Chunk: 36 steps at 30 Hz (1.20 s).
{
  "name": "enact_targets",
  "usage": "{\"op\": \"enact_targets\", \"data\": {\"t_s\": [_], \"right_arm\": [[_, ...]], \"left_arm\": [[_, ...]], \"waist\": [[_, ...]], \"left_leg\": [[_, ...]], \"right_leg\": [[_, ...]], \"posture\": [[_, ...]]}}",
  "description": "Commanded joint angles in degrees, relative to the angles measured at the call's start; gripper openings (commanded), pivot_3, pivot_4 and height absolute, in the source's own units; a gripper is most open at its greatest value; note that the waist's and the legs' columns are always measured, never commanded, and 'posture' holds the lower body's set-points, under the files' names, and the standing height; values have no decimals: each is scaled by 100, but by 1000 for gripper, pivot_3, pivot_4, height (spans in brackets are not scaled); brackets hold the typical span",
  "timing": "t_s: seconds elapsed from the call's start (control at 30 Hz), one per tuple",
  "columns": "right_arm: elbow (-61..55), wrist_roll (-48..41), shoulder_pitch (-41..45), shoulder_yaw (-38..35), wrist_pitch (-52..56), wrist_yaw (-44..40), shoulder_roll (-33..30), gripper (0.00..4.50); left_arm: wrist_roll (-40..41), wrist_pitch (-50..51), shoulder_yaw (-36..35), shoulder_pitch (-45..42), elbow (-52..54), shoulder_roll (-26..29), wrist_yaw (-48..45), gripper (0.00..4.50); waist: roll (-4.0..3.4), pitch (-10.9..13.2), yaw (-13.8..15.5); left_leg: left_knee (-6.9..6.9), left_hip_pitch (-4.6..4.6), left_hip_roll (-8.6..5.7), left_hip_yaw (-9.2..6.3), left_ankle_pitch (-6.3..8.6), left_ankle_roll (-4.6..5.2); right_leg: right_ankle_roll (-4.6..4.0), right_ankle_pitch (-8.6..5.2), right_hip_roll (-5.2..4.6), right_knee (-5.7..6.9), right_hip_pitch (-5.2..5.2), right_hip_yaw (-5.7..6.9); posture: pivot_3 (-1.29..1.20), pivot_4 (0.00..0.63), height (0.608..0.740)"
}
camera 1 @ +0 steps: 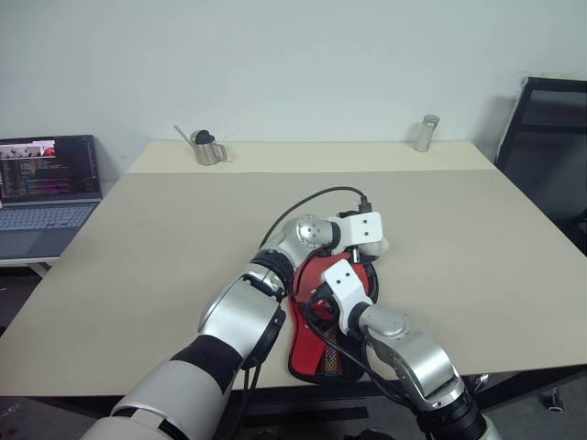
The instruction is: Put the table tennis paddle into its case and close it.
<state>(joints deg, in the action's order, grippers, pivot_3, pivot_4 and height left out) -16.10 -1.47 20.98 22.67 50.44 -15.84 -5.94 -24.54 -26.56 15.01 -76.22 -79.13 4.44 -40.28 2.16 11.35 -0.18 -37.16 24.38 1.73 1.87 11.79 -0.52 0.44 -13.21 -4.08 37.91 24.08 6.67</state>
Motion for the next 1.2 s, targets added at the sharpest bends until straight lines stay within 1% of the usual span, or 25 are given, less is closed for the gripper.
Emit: {"op": "enact_targets", "data": {"t_s": [0.03, 0.2, 0.33, 0.43, 0.53, 0.63, 0.73, 0.8, 0.9, 1.03, 1.2], "right_arm": [[277, -25, -143, 120, 224, -124, -99, 4500], [-125, -209, -57, -15, 347, -356, -174, 4500], [-836, -609, 72, -409, 688, -581, -222, 4500], [-1307, -976, 284, -936, 1068, -727, -321, 4500], [-1529, -1256, 477, -1325, 1340, -825, -455, 4500], [-1577, -1554, 791, -1960, 1497, -1003, -781, 4500], [-1312, -1632, 915, -2286, 1445, -1045, -1148, 4500], [-983, -1551, 887, -2379, 1330, -996, -1369, 4500], [-495, -1518, 864, -2461, 1118, -935, -1467, 4500], [212, -1494, 890, -2481, 846, -790, -1326, 4500], [1091, -1504, 1019, -2529, 459, -617, -1051, 4500]], "left_arm": [[353, -111, -317, -2, 253, 254, -82, 4466], [806, -118, -719, 110, 403, 739, -356, 4466], [1398, 69, -1220, 365, 604, 1266, -874, 4466], [1963, 442, -1645, 707, 824, 1700, -1524, 4466], [2382, 815, -1871, 1026, 1175, 1938, -2114, 4466], [2743, 1309, -1984, 1713, 2035, 2224, -2607, 4466], [3126, 2048, -2022, 2459, 3284, 2385, -2808, 4466], [3354, 2586, -2036, 2918, 4163, 2468, -2807, 4466], [3539, 3175, -2043, 3425, 5147, 2552, -2635, 4466], [3649, 3651, -2026, 3824, 5879, 2617, -2387, 4466], [3728, 3926, -1967, 4054, 6351, 2675, -2210, 4466]], "waist": [[0, 0, 0], [0, 0, 3], [-1, 0, -10], [-2, 1, -11], [-2, 2, -4], [-2, 2, 15], [-2, 2, 15], [-2, 2, 21], [-2, 2, 18], [-3, 2, 12], [-3, 2, 7]], "left_leg": [[0, 0, 1, 0, 0, 0], [0, 0, 1, 0, 0, 0], [1, 0, 2, 2, 0, 0], [1, 1, 3, -1, 0, 0], [0, 2, 3, -1, 0, 0], [0, 4, 3, -4, 0, -1], [0, 5, -1, -1, 0, -1], [0, 5, 0, -2, 0, -1], [0, 5, 2, -2, -1, -1], [0, -1, 5, 1, -1, -1], [2, -2, 5, 6, -1, -1]], "right_leg": [[0, 0, 0, 1, 0, 0], [0, 0, -1, 0, 0, -2], [-1, 0, 1, 2, 2, -2], [-1, 0, 3, 5, 4, 1], [-2, 0, 3, 6, 4, 1], [-2, 0, 2, 4, 3, 3], [-3, 1, -3, 2, 2, -2], [-4, 2, -3, 3, 2, -3], [-5, 1, -3, 7, 2, -3], [-4, 1, 0, 10, 1, -8], [-4, 1, 1, 9, 3, -13]], "posture": [[0, 150, 740], [0, 150, 740], [0, 150, 740], [0, 150, 740], [0, 150, 740], [0, 150, 740], [0, 150, 740], [0, 150, 740], [0, 150, 740], [0, 150, 740], [0, 150, 740]]}}
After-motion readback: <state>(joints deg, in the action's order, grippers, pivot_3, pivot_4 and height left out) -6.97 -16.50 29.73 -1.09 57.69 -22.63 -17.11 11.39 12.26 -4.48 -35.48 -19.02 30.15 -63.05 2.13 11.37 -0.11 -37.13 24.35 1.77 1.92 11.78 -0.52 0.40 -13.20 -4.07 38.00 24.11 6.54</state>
